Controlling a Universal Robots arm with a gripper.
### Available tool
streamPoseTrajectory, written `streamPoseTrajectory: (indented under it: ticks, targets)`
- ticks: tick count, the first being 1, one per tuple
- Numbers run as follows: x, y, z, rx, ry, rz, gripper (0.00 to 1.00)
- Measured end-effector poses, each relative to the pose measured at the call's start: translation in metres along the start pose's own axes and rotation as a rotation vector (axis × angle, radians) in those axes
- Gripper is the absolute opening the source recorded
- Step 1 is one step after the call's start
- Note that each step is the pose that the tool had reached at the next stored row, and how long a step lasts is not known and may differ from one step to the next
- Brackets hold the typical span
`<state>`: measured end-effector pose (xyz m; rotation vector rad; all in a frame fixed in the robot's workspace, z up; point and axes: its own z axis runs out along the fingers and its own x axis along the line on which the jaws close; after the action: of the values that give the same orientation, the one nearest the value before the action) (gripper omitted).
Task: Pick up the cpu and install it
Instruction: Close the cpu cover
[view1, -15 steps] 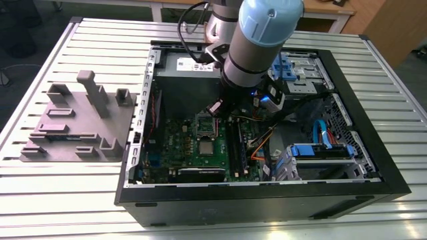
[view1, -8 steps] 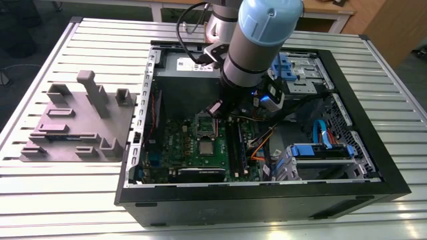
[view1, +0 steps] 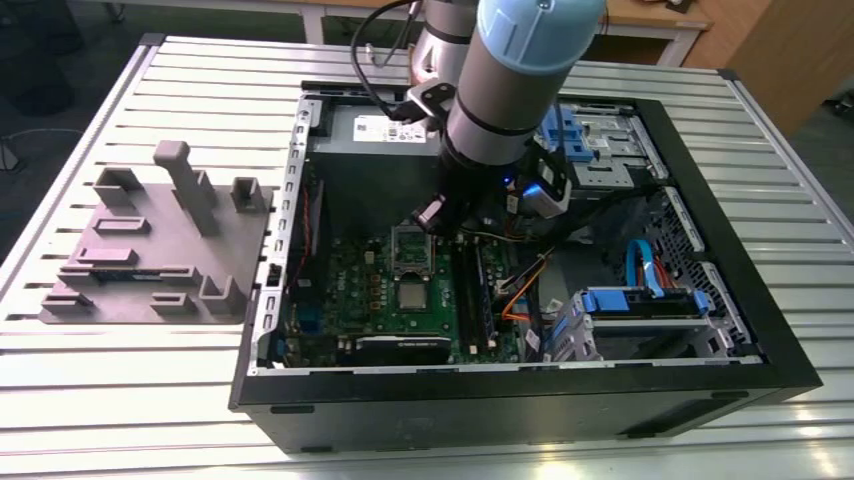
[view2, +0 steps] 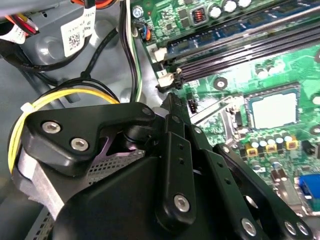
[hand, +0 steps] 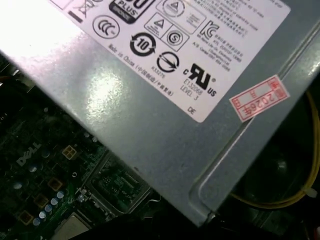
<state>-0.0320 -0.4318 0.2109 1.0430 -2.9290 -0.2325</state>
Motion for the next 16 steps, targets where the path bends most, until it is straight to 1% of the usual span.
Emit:
streamPoseTrajectory:
  ticks: [1,2,3,4,6,10,13,14,16]
  targets:
    - [0.0001,0.0004,-0.0015,0.0053,0.0044,-0.001,0.1]
    - [0.0003,0.0008,-0.0026,0.0122,0.0102,-0.001,0.1]
    - [0.0004,0.001,-0.0036,0.0205,0.0172,-0.002,0.1]
    - [0.0005,0.0013,-0.0051,0.027,0.0226,-0.002,0.1]
    - [0.0006,0.0019,-0.0085,0.0369,0.031,-0.003,0.1]
    - [0.0006,0.0035,-0.0148,0.0536,0.0448,-0.004,0.1]
    - [0.0011,0.0043,-0.0169,0.0659,0.0555,-0.009,0.1]
    - [0.0014,0.0045,-0.0169,0.0684,0.058,-0.013,0.1]
    - [0.0016,0.0047,-0.0173,0.0695,0.0605,-0.024,0.1]
